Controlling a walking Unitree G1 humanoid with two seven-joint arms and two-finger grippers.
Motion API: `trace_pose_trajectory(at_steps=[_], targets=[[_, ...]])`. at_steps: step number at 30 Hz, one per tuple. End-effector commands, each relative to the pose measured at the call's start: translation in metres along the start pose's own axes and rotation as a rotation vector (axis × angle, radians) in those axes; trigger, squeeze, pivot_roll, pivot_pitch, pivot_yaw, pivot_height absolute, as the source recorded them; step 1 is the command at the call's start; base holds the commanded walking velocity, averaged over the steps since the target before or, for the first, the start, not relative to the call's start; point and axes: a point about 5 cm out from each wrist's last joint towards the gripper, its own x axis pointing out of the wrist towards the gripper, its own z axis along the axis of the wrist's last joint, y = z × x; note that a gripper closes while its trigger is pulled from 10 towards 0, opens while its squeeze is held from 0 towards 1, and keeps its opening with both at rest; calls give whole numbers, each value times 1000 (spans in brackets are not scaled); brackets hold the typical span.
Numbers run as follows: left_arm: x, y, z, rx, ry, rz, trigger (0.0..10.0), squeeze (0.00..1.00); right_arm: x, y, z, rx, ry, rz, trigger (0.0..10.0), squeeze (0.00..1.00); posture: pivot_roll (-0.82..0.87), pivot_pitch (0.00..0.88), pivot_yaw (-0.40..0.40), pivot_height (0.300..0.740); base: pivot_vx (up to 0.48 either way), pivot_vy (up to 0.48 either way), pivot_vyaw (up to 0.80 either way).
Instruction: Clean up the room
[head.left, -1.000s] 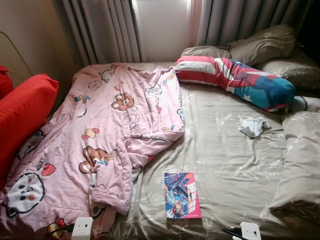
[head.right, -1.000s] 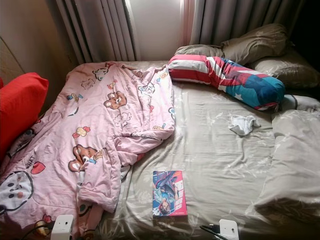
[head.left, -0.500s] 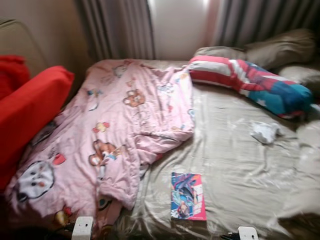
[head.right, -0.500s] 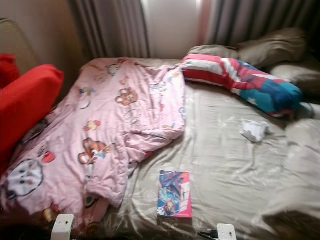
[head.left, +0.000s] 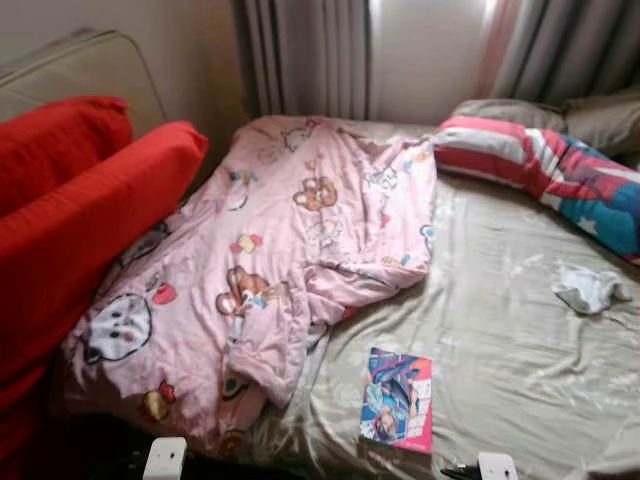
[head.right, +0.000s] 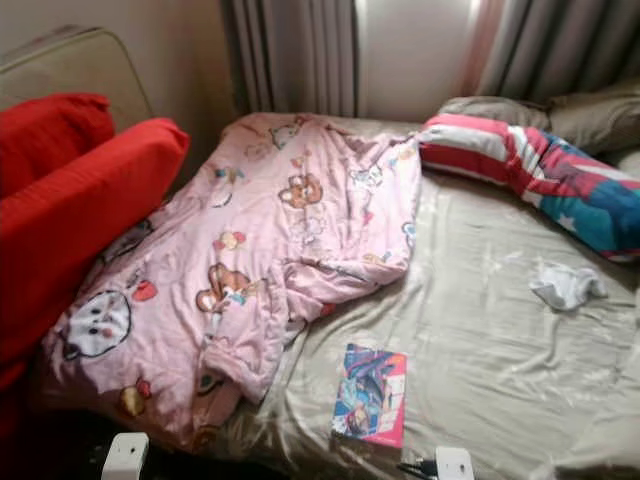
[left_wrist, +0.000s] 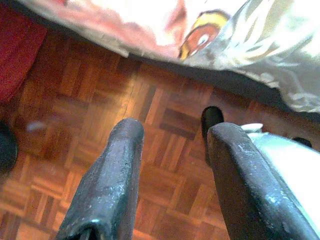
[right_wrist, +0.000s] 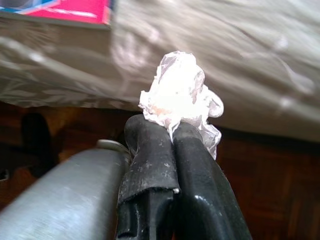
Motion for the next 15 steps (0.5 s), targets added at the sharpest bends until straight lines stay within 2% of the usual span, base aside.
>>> trace_pose_trajectory(at_steps=[1, 13, 15], targets=[[-1, 2, -5, 12, 24, 2, 10000, 0, 0, 0, 0, 16, 0, -2, 10000, 0, -56, 6, 22, 740, 0, 0, 0], [-1, 2, -5, 0, 20, 3, 10000, 0, 0, 1, 1, 25, 2, -4, 10000, 0, -49, 12, 19, 740, 0, 0, 0], [-1, 2, -5, -3, 20, 4, 10000, 0, 0, 1, 1, 24, 2, -3, 10000, 0, -49, 12, 19, 740, -251, 0, 0]])
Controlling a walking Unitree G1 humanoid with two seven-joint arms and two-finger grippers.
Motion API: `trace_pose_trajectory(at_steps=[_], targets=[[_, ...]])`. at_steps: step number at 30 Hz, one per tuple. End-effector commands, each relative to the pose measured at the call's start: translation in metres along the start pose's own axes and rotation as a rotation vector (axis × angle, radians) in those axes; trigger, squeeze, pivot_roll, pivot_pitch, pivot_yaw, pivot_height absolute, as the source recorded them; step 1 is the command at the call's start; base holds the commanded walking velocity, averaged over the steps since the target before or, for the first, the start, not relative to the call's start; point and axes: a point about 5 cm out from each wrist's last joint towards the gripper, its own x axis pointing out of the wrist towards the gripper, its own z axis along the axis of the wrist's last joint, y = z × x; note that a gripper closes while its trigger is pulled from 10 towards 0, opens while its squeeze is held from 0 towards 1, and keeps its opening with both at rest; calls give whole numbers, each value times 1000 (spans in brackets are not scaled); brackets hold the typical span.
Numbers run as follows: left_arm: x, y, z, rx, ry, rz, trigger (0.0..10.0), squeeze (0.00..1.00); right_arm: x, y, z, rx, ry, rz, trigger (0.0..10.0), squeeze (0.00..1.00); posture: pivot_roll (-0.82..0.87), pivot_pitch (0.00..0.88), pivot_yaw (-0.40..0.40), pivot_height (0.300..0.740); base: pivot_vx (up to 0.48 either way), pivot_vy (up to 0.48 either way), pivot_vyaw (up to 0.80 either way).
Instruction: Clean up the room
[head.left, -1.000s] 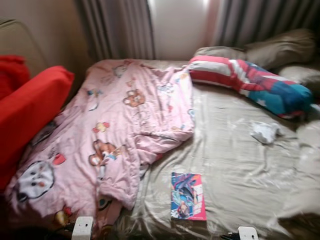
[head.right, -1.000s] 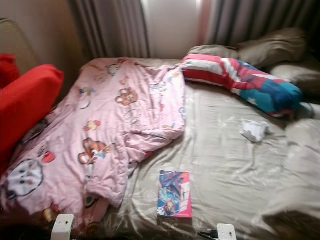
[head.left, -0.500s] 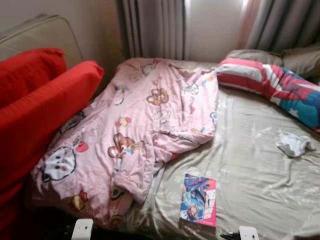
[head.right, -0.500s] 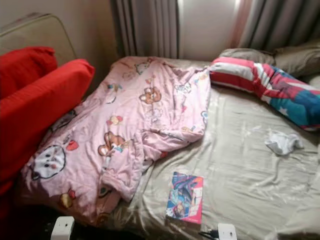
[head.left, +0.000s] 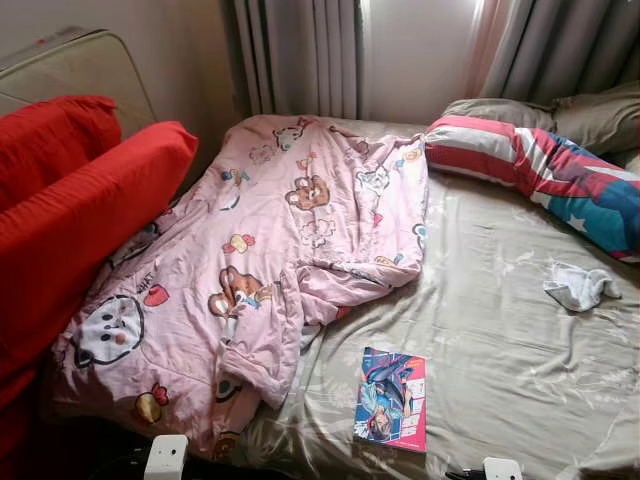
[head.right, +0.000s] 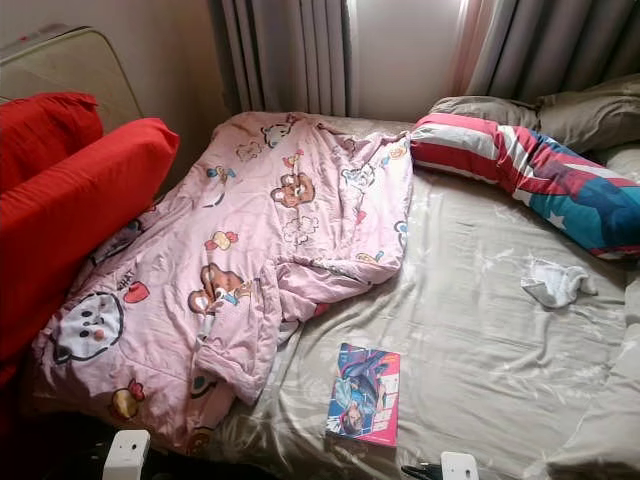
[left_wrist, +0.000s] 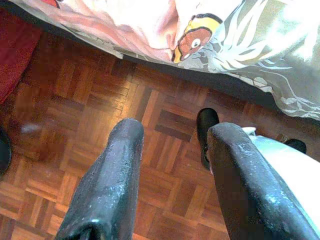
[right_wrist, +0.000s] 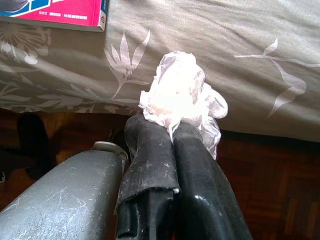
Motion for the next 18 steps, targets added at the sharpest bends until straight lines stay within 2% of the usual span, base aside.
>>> trace_pose_trajectory(at_steps=[1, 18], targets=[[-1, 3, -5, 3, 20, 5, 10000, 0, 0, 1, 0, 17, 5, 0, 10000, 0, -49, 12, 19, 740, -251, 0, 0], [-1, 3, -3, -1, 16, 6, 10000, 0, 0, 1, 0, 7, 11, 0, 10000, 0, -46, 21, 22, 740, -273, 0, 0]])
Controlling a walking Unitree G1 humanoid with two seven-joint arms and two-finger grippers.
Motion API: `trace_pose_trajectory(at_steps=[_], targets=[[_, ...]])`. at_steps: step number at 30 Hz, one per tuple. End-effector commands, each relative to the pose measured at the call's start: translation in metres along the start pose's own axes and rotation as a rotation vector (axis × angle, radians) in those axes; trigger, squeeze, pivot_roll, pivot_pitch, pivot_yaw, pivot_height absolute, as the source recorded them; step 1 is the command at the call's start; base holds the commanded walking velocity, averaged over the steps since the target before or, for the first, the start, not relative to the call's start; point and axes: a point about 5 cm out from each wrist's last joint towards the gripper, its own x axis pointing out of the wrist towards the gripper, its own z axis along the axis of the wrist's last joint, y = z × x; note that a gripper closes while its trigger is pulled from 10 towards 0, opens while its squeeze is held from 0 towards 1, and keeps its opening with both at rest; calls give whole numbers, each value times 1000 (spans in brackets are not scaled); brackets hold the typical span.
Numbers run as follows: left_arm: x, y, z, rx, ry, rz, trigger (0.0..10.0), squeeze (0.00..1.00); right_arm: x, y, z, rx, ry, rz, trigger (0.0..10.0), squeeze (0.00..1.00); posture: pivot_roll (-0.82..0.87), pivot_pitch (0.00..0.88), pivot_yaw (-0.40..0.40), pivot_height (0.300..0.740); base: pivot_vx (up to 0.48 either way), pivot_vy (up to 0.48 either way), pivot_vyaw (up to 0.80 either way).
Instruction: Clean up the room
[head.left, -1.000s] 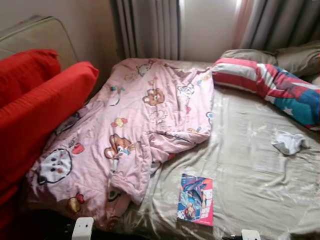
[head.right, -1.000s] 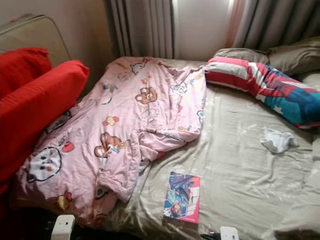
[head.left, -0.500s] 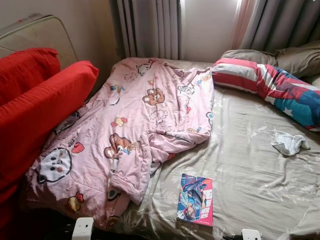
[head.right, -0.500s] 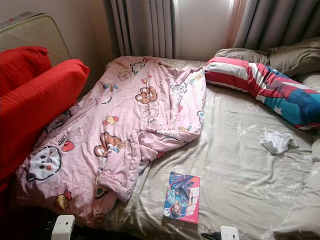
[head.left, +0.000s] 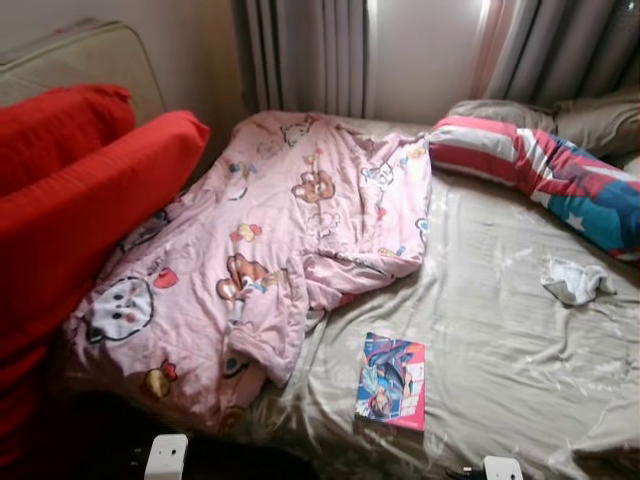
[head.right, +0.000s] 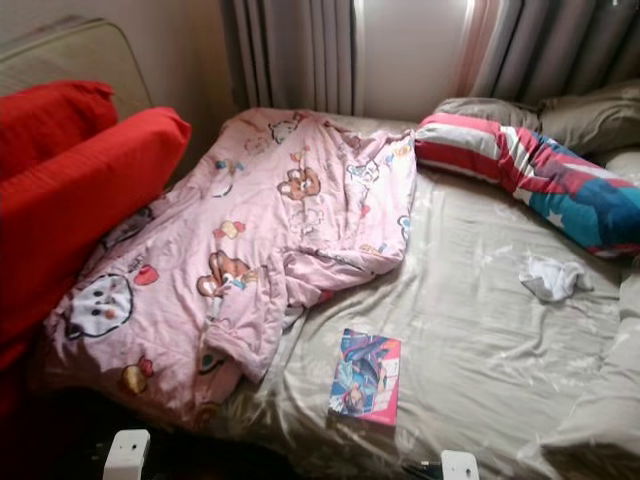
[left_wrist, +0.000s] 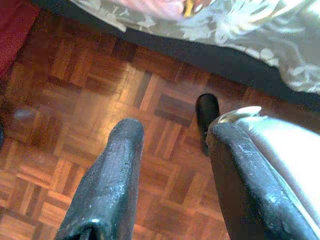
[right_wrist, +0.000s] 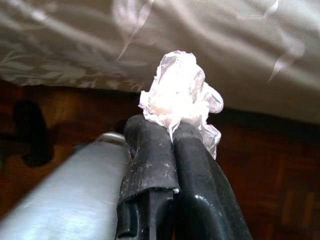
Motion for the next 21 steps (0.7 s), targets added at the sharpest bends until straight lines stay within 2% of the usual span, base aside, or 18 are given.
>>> trace_pose_trajectory(at_steps=[1, 21], targets=[[0, -2, -2, 6, 13, -7, 10000, 0, -1, -4, -3, 11, 14, -14, 10000, 0, -46, 21, 22, 740, -281, 0, 0], [0, -2, -1, 5, 11, -8, 10000, 0, -1, -4, -2, 4, 10, -9, 10000, 0, -42, 26, 21, 740, -277, 0, 0]])
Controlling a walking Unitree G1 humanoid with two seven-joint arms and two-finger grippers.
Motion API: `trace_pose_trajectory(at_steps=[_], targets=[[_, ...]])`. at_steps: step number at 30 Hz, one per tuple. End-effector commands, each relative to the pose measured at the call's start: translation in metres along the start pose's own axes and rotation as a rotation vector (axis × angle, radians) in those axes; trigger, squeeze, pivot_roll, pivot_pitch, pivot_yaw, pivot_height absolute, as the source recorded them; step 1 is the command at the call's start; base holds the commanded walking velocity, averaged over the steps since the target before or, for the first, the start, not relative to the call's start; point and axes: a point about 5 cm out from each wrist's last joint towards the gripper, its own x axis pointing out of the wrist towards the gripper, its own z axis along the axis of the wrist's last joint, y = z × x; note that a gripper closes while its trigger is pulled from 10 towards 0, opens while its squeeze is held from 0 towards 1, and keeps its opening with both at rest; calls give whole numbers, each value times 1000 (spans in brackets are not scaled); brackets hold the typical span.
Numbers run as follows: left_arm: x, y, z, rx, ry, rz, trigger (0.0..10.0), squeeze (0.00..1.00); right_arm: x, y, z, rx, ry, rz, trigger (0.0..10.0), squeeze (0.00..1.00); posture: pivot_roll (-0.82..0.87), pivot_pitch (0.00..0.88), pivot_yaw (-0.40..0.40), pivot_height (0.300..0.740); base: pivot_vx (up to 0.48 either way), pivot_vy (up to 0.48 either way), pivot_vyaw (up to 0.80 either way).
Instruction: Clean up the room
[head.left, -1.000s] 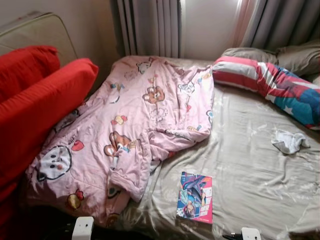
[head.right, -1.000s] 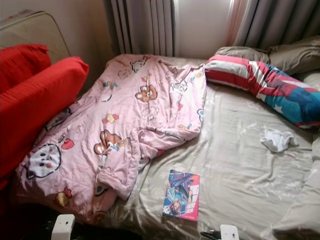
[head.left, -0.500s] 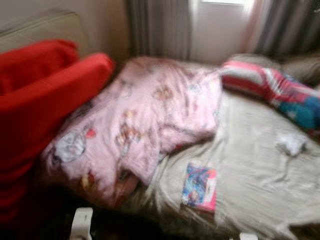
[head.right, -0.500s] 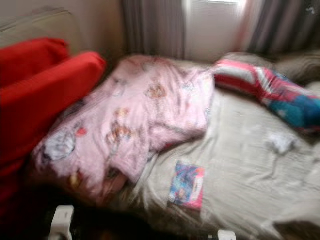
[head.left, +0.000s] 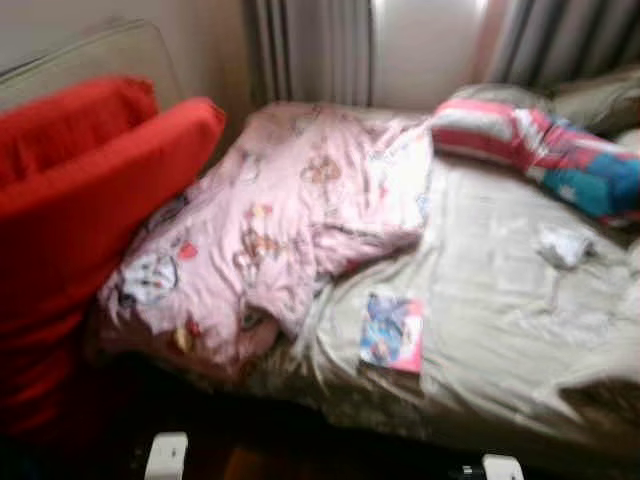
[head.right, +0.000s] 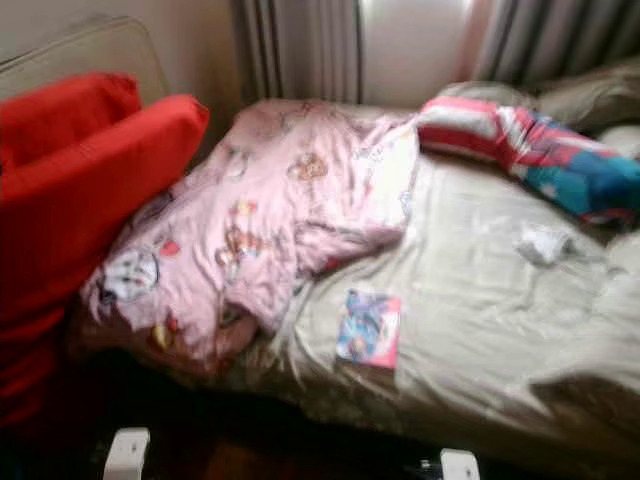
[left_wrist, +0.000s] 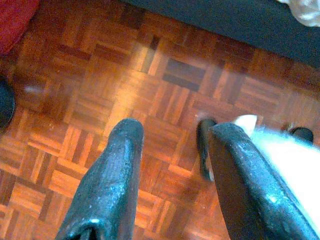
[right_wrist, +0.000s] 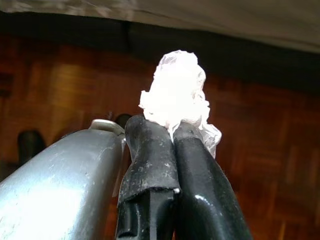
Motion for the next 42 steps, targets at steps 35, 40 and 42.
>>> trace_pose_trajectory(at_steps=[35, 40, 42], targets=[[-1, 4, -4, 15, 24, 8, 10000, 0, 0, 8, 1, -70, -4, 61, 10000, 0, -38, 8, 17, 740, -8, 0, 585], [-1, 4, -4, 15, 23, 8, 10000, 0, 0, 8, 1, -79, -3, 66, 10000, 0, -37, 0, 13, 740, 0, 0, 800], [-1, 4, -5, 15, 23, 9, 10000, 0, 0, 8, 1, -82, -3, 66, 10000, 0, -35, 0, 13, 740, 0, 0, 800]])
